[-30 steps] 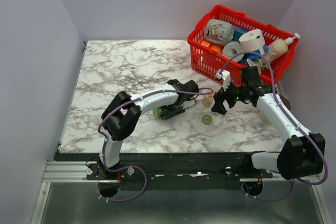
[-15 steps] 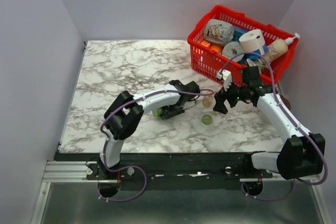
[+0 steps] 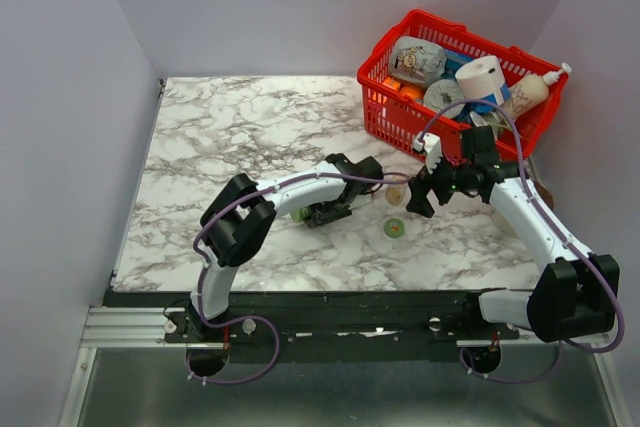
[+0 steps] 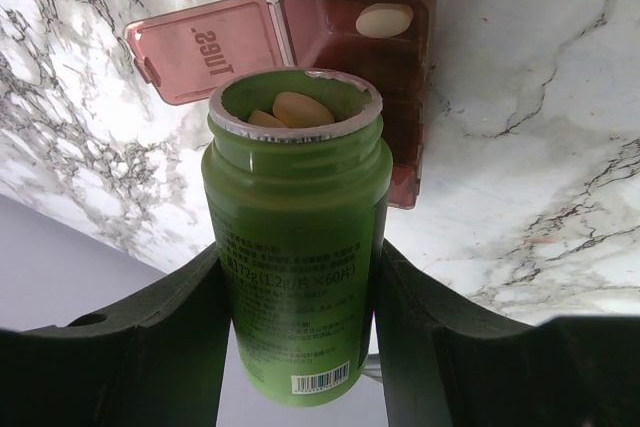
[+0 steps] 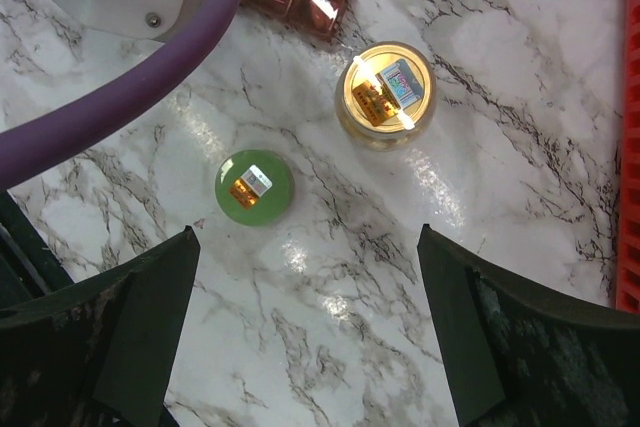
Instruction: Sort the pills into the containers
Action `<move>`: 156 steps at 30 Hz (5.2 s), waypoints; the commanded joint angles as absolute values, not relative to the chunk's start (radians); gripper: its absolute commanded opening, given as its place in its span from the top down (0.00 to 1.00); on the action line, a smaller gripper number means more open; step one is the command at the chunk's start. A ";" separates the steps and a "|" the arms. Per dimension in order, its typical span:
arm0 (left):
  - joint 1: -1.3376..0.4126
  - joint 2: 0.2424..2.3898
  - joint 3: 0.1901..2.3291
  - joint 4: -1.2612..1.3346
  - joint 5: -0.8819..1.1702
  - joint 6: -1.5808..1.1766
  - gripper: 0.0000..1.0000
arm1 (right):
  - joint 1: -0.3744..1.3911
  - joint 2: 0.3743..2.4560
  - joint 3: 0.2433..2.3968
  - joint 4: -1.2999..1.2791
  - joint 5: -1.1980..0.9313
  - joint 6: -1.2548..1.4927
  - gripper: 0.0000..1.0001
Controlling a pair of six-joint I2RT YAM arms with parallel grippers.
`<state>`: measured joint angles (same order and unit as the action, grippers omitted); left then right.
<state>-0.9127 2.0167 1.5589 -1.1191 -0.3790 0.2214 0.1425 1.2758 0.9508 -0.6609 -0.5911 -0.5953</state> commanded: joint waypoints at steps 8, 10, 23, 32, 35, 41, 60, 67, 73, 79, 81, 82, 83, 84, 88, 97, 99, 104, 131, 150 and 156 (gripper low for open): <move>-0.936 2.029 1.574 -1.129 -0.440 0.261 1.00 | 0.137 1.279 0.965 -0.686 -0.578 -0.603 0.00; -0.942 2.028 1.572 -1.129 -0.445 0.262 1.00 | 0.137 1.279 0.966 -0.686 -0.578 -0.604 0.00; -0.954 2.014 1.560 -1.118 -0.436 0.287 1.00 | 0.137 1.284 0.968 -0.687 -0.578 -0.604 0.00; -0.927 1.956 1.479 -1.042 -0.357 0.270 1.00 | 0.135 1.284 0.966 -0.686 -0.577 -0.606 0.00; -0.911 1.927 1.448 -1.006 -0.333 0.261 1.00 | 0.133 1.287 0.966 -0.687 -0.580 -0.607 0.00; -0.893 1.869 1.405 -0.934 -0.310 0.242 1.00 | 0.132 1.295 0.966 -0.689 -0.581 -0.604 0.00; -0.746 1.321 1.039 -0.433 0.067 0.120 1.00 | 0.132 1.315 0.966 -0.690 -0.589 -0.604 0.00; -0.577 0.838 0.535 0.264 0.496 -0.163 1.00 | 0.133 1.325 0.971 -0.692 -0.601 -0.601 0.00; -0.525 0.721 0.416 0.831 0.620 -0.446 1.00 | 0.132 1.336 0.973 -0.695 -0.609 -0.600 0.00; -0.502 0.854 0.411 1.180 0.712 -0.682 1.00 | 0.133 1.338 0.973 -0.693 -0.604 -0.598 0.00; -0.502 0.946 0.436 1.441 0.744 -0.800 1.00 | 0.133 1.341 0.969 -0.693 -0.601 -0.600 0.00; -0.496 0.966 0.434 1.504 0.742 -0.883 1.00 | 0.133 1.341 0.973 -0.695 -0.597 -0.600 0.00; -0.454 1.000 0.414 1.608 0.718 -0.923 1.00 | 0.133 1.341 0.976 -0.695 -0.600 -0.600 0.00; -0.445 1.026 0.422 1.668 0.709 -0.981 1.00 | 0.133 1.341 0.974 -0.695 -0.601 -0.601 0.00; -0.466 1.092 0.598 1.674 0.739 -1.159 1.00 | 0.132 1.345 0.971 -0.695 -0.597 -0.603 0.00; -0.429 1.189 0.816 1.554 0.814 -1.474 1.00 | 0.133 1.344 0.971 -0.693 -0.597 -0.601 0.00; -0.430 1.184 0.841 1.366 1.033 -1.331 1.00 | 0.132 1.342 0.974 -0.695 -0.600 -0.603 0.00; -0.523 1.288 0.842 1.698 1.126 -1.609 1.00 | 0.133 1.338 0.969 -0.693 -0.591 -0.603 0.00; -0.690 1.296 0.943 -0.617 0.255 0.446 1.00 | 0.133 1.339 0.969 -0.692 -0.580 -0.606 0.00; -0.749 1.641 1.140 -0.753 0.041 0.423 1.00 | 0.133 1.322 0.966 -0.701 -0.577 -0.623 0.00; -0.762 1.713 1.230 -0.842 -0.018 0.393 1.00 | 0.132 1.319 0.965 -0.704 -0.572 -0.626 0.00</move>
